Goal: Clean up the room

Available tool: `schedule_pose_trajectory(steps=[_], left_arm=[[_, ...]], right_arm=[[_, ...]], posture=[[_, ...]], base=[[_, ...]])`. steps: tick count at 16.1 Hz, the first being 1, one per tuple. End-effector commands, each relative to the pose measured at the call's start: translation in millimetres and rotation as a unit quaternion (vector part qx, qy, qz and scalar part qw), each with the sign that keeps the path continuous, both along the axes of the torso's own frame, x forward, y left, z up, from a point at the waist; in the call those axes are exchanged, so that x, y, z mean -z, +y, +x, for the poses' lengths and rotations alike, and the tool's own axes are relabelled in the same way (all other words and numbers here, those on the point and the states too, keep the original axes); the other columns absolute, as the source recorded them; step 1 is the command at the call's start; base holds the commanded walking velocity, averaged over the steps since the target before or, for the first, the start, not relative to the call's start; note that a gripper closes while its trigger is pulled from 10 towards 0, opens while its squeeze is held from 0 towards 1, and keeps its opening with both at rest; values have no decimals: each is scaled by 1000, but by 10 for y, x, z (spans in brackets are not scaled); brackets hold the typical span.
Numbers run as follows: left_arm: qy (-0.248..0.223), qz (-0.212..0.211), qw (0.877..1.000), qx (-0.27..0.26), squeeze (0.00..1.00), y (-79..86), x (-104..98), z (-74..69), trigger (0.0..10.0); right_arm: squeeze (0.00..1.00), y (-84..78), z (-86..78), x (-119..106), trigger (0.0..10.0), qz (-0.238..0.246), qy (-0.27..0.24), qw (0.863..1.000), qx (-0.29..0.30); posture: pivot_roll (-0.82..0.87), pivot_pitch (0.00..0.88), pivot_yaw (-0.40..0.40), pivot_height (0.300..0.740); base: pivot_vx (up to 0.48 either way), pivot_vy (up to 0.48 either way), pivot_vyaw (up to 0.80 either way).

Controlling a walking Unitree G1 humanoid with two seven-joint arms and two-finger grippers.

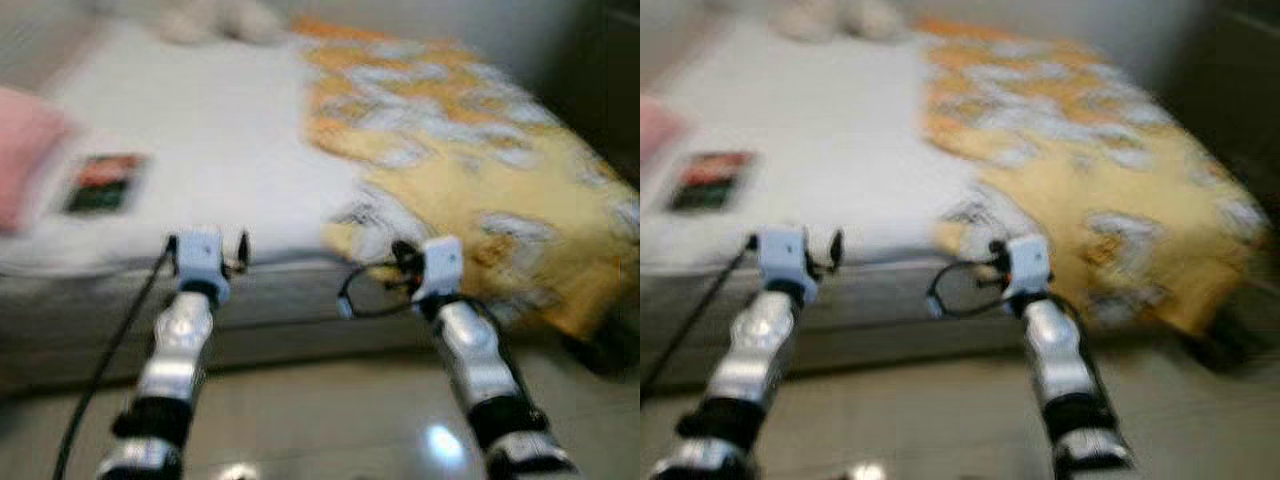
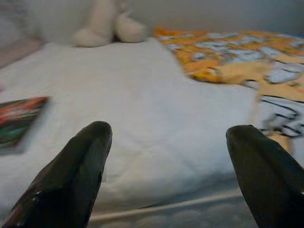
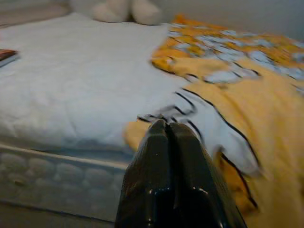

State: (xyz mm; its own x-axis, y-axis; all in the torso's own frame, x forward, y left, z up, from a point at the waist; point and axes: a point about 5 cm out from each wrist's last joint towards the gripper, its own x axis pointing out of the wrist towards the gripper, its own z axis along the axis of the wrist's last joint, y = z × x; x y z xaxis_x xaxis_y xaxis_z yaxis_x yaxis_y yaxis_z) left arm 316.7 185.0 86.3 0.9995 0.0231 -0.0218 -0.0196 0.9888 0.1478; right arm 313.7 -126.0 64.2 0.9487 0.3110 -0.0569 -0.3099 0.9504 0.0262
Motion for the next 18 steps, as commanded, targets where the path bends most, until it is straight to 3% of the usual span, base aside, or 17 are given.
schedule_pose_trajectory(steps=[1, 5, 7, 9, 13, 18], left_arm=[[10, -2, 1000, -4, 0, 6, 9, 42, 10000], [15, 15, 1000, -4, 0, 26, -12, 104, 10000], [18, -18, 999, -20, 0, 68, 23, 80, 10000], [24, -14, 999, -22, 0, 97, 87, 34, 10000], [17, -8, 1000, -5, 0, 26, 72, 38, 10000], [17, -2, 1000, -3, 0, 61, 81, 43, 10000]], right_arm=[[0, 21, 8, -24, 10000, -7, -6, 1000, -7], [0, 64, 2, -58, 10000, 2, -16, 1000, -17], [0, 61, 6, -69, 10000, 1, -18, 1000, -18], [0, 47, -3, -52, 10000, -4, -16, 1000, -20], [0, 55, 18, -43, 10000, -10, -9, 1000, -25], [0, 43, 14, -19, 10000, -15, -1, 1000, -27]], posture=[[-14, 10, -45, 740], [-25, 15, -42, 740], [-25, 19, -47, 740], [-21, 19, -52, 740], [-4, 7, -62, 740], [-5, 1, -64, 740]], base=[[379, 296, -763], [377, 295, -114], [330, 349, 0], [298, 377, 0], [434, 95, 0], [480, 0, -790]])
